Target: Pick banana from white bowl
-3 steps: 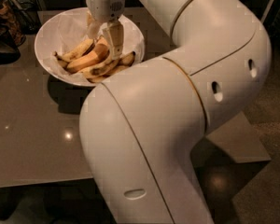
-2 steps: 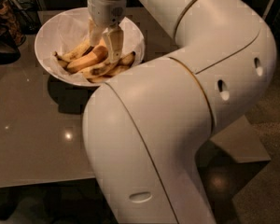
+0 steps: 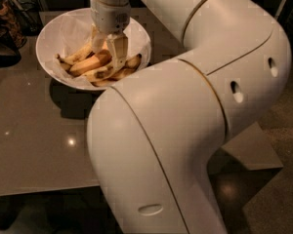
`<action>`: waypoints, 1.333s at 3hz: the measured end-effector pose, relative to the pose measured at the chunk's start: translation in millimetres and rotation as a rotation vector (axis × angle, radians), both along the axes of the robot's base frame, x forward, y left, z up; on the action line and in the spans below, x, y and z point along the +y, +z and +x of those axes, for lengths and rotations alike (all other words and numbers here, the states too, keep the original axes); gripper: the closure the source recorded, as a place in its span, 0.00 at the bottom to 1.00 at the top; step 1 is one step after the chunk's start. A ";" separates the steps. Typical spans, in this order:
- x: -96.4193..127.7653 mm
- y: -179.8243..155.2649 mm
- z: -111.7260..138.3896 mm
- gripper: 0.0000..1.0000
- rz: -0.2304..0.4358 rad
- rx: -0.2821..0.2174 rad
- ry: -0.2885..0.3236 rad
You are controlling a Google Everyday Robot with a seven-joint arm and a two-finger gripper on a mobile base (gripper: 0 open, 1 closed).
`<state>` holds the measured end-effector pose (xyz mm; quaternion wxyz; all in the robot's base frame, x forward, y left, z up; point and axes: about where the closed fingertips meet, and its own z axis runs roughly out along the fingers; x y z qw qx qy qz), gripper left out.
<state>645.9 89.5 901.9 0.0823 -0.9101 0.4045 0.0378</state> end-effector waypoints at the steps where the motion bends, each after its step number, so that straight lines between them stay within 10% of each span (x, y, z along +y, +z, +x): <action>1: -0.8 -0.3 -1.9 0.43 -0.003 0.006 0.004; 4: -9.8 2.6 -8.1 0.47 -0.007 0.021 -0.003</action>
Offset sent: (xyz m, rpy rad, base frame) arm -0.0274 -0.0209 -0.0074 -0.0455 0.0842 0.0153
